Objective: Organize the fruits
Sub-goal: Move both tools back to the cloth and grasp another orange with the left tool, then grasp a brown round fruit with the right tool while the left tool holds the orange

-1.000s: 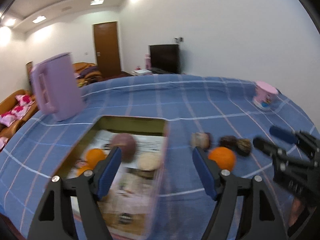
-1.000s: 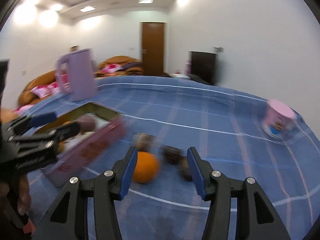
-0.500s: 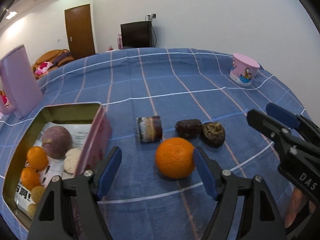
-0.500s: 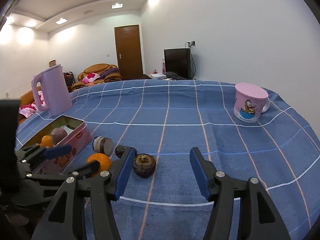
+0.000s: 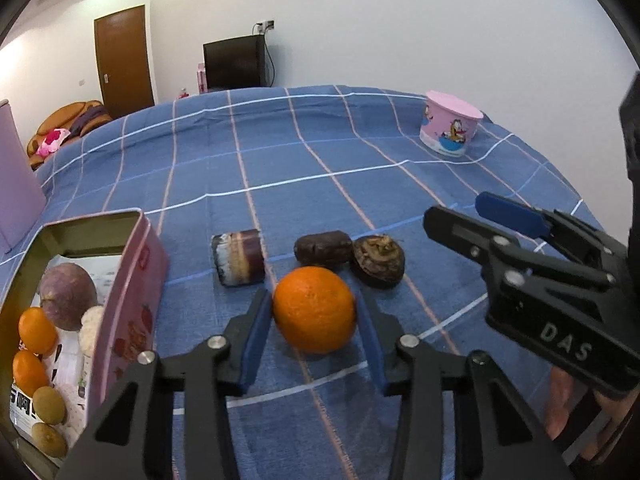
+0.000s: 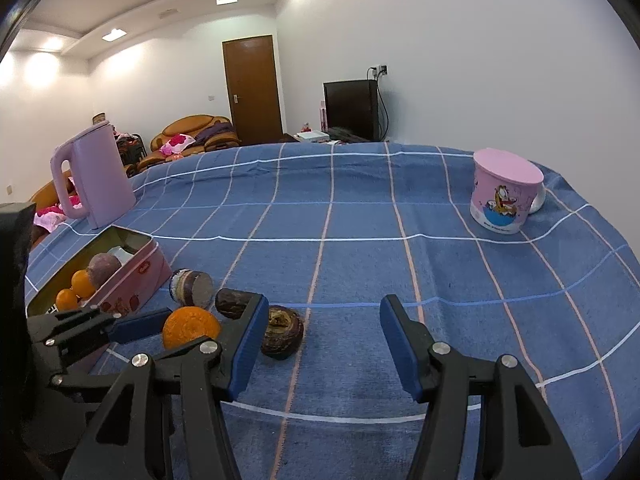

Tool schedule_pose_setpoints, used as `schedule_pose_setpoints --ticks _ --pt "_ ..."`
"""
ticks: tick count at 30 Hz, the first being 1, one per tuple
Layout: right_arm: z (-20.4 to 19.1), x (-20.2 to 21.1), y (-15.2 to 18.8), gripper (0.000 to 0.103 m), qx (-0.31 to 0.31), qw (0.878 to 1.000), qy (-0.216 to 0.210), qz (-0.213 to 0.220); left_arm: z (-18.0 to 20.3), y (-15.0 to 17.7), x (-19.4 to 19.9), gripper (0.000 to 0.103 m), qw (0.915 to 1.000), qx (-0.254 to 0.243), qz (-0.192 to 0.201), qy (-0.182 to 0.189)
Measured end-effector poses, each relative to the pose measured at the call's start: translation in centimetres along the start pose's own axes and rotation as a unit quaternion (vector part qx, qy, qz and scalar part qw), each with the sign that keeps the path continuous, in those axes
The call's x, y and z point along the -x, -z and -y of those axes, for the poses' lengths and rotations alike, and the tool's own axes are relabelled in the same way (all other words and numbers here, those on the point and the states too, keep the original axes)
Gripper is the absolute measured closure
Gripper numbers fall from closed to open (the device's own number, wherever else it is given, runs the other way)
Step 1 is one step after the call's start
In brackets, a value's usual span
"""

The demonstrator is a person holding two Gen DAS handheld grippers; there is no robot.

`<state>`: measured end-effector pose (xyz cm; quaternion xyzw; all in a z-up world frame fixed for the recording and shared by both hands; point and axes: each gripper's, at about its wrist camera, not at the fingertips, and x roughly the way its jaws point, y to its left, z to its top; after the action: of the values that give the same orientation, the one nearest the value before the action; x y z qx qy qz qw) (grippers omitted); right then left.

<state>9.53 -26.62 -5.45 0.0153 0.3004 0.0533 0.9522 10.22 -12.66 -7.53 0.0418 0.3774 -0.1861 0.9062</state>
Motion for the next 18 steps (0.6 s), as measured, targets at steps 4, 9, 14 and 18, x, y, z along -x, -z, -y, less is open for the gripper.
schedule_pose_setpoints --ticks 4,9,14,18 --pt "-0.3 -0.6 -0.1 0.043 0.007 1.0 -0.004 -0.011 -1.1 -0.1 0.3 0.059 0.9996 0.018 0.009 -0.021" --pt "-1.7 -2.2 -0.2 0.043 0.039 0.998 -0.03 -0.047 -2.3 -0.4 0.7 0.059 0.9977 0.02 0.029 -0.058" --pt "-3.0 -3.9 -0.1 0.043 0.068 0.993 -0.034 -0.087 -2.9 -0.4 0.8 0.06 0.9973 0.029 0.033 -0.059" --pt "-3.3 -4.6 0.0 0.044 0.076 0.991 -0.036 -0.105 -3.1 -0.3 0.8 0.06 0.9974 0.034 0.033 -0.054"
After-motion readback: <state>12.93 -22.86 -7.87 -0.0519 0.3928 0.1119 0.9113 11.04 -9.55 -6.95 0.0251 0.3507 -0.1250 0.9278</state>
